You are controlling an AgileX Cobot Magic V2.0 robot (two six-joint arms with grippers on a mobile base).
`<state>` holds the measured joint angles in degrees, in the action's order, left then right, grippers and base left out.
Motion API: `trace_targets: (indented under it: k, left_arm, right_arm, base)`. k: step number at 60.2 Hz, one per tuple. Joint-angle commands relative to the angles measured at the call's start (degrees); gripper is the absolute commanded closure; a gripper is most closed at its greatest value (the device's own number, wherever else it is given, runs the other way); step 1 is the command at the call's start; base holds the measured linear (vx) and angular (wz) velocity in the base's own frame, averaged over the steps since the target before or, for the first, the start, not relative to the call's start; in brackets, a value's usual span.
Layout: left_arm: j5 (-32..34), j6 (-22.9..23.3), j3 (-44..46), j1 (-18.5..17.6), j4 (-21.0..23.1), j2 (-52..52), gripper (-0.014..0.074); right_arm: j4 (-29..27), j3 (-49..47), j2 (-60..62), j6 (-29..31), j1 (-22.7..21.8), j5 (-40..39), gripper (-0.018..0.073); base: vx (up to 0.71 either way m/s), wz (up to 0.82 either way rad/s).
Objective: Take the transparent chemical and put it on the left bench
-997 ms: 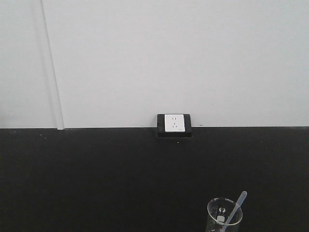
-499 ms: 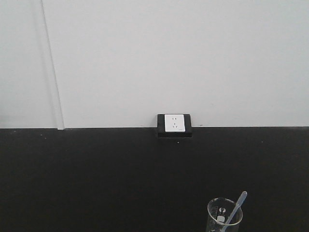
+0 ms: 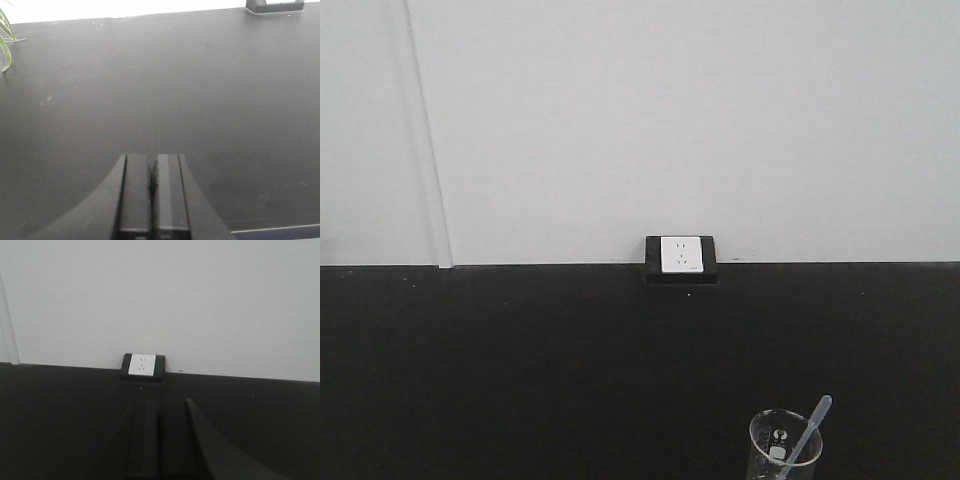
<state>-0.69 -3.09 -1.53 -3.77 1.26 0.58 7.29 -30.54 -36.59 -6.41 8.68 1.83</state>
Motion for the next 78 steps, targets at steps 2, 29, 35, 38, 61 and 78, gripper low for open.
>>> trace_targets:
  k: [2,29,35,38,61,78]
  left_arm:
    - [4.49,0.45,-0.93,-0.10,0.04,1.10,0.0600]
    - [4.49,0.45,-0.93,-0.10,0.04,1.10,0.0600]
    - [4.49,0.45,-0.93,-0.10,0.04,1.10,0.0600]
    - [4.49,0.45,-0.93,-0.10,0.04,1.10,0.0600]
    - [4.49,0.45,-0.93,-0.10,0.04,1.10,0.0600]
    - [4.49,0.45,-0.93,-0.10,0.04,1.10,0.0600]
  right_arm:
    - [0.18,-2.19,-2.02,0.39,-0.27,-5.92,0.0461]
    - [-5.79,-2.12,-3.91,-7.49,-0.34,-9.06,-0.0066]
    - [-8.70,-2.12,-8.29,-7.88,-0.34,-10.82,-0.0046]
    - [-10.16,-2.12,-11.77,-8.00,-0.34,-13.18,-0.0026]
    - [-20.27,-4.88,-38.02,-9.30,-0.34,-24.75,0.0064]
    - [-17.15,-13.89,-48.92,-14.16,-0.34,-24.27,0.0064]
  base:
    - [0.00,0.00]
    - [0.00,0.00]
    - [0.00,0.00]
    - [0.00,0.00]
    - [0.00,0.00]
    - [0.00,0.00]
